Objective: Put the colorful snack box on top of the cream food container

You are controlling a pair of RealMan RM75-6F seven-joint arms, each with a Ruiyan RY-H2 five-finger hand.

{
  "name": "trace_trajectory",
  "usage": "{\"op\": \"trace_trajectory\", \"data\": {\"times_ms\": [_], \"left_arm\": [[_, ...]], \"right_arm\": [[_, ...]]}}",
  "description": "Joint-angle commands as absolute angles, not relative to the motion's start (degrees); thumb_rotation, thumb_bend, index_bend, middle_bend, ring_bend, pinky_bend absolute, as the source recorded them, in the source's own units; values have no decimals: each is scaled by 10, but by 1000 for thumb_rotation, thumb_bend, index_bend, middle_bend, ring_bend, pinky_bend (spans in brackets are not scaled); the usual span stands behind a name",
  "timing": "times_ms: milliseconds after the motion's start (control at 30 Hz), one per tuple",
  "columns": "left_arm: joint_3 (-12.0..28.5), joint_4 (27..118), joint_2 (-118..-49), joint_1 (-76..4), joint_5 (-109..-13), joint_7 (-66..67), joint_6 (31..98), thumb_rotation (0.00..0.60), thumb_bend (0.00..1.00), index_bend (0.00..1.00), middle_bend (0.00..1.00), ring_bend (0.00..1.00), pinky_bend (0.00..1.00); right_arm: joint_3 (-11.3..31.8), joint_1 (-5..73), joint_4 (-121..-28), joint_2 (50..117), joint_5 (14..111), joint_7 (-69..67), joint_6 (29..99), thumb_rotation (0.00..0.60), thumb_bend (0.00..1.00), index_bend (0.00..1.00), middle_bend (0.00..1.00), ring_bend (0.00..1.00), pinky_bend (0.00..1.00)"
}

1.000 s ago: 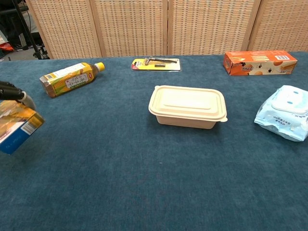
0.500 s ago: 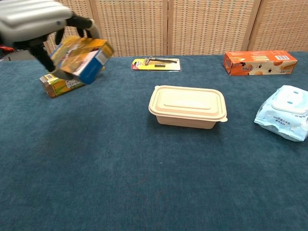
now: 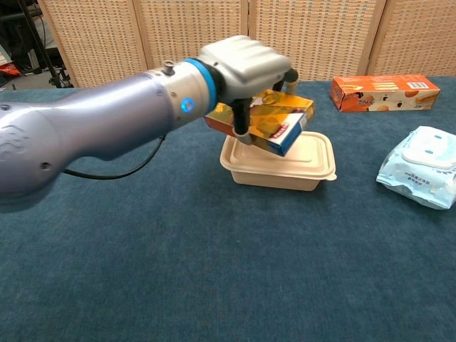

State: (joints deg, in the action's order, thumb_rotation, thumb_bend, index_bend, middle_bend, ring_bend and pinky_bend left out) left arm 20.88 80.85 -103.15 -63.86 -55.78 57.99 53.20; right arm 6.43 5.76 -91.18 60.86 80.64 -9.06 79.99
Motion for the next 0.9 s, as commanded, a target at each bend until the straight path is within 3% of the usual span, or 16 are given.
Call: {"op": "trace_trajectory", "data": {"times_ms": [33,200,267,300,367,433,467,500,800,900], "left_arm": [[223,769,-1071,-678,-520,604,541,600,147,689,503,442,547],[220,728,-1103,-703,-501,604,545,600,111,668,494,441,547],[219,719,-1109,-707,-496,606,548,600,107,632,441,415,543],[218,714,-1112,-709,-491,608,550,600,97,585,366,358,513],[215,710,-1116,-710,-462,623,550,600,47,404,144,157,383],[218,722,-1114,-713,-434,639,553,600,6,165,13,22,244],[220,727,-1112,-714,-425,643,555,600,0,62,0,0,187],[222,736,-1108,-714,-413,647,557,600,0,21,0,0,162],[223,875,-1002,-673,-454,610,628,600,0,0,0,0,66],[220,946,-924,-632,-470,585,656,600,0,0,0,0,59]], "right_arm": [[64,58,-911,605,808,-99,797,600,0,0,0,0,0],[63,59,-912,603,808,-104,795,600,0,0,0,0,0],[63,59,-912,603,808,-105,796,600,0,0,0,0,0],[64,59,-912,603,807,-106,796,600,0,0,0,0,0],[65,58,-911,601,805,-109,797,600,0,0,0,0,0],[65,58,-910,601,805,-112,796,600,0,0,0,0,0],[65,58,-910,601,805,-112,796,600,0,0,0,0,0],[65,59,-909,601,805,-112,795,600,0,0,0,0,0],[59,60,-907,601,818,-109,798,600,0,0,0,0,0],[58,59,-907,603,822,-105,801,600,0,0,0,0,0]]}}
